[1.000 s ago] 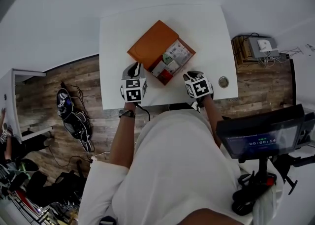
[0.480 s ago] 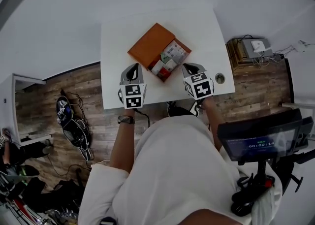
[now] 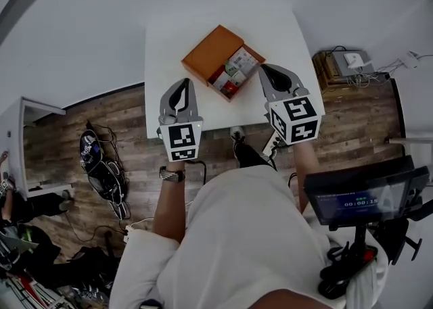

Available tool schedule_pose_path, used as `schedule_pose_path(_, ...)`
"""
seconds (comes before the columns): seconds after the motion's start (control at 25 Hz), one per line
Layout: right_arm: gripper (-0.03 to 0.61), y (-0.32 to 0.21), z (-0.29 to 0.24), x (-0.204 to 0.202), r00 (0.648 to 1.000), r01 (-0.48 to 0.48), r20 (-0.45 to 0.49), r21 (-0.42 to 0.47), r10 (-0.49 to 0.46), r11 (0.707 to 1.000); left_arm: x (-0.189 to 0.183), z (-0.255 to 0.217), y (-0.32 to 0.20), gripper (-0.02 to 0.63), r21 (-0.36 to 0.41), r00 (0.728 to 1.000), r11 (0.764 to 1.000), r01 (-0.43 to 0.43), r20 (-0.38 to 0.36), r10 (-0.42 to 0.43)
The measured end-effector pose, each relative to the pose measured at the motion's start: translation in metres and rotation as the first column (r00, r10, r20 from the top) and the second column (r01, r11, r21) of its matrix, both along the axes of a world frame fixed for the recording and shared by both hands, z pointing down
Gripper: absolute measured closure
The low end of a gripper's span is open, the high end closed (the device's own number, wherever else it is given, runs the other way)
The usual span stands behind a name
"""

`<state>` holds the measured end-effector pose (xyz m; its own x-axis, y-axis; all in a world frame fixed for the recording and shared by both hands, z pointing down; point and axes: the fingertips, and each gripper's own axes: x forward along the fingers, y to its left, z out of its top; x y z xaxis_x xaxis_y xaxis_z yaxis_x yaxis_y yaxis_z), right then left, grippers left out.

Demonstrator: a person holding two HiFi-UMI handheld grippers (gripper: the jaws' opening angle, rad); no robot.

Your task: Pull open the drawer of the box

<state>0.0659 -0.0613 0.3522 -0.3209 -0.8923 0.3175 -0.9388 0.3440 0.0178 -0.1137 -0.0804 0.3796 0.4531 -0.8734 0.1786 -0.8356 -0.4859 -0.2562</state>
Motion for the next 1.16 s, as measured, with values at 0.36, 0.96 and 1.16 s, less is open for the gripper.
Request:
schedule_pose_path(0.36, 0.577, 0.062, -0.089, -0.014, 0.999, -0.008, -0.035, 0.192, 0.015, 0.981, -0.012, -0.088, 0.061, 0.607, 0.193, 1.000, 0.981, -0.001, -0.010, 0.003)
schedule_pose_path(0.96, 0.577, 0.127, -0.110, -0.010, 0.999, -0.038, -0.026, 0.235, 0.045, 0.971, -0.010, -0.118, 0.124, 0.607, 0.238, 0.999, 0.971, -0.014, -0.036, 0.023)
schedule_pose_path(1.16, 0.577, 0.137, -0.114, -0.008, 0.999, -0.037, -0.020, 0.245, 0.044, 0.969, -0.010, -0.129, 0.134, 0.607, 0.266, 0.999, 0.964, -0.003, -0.036, 0.013)
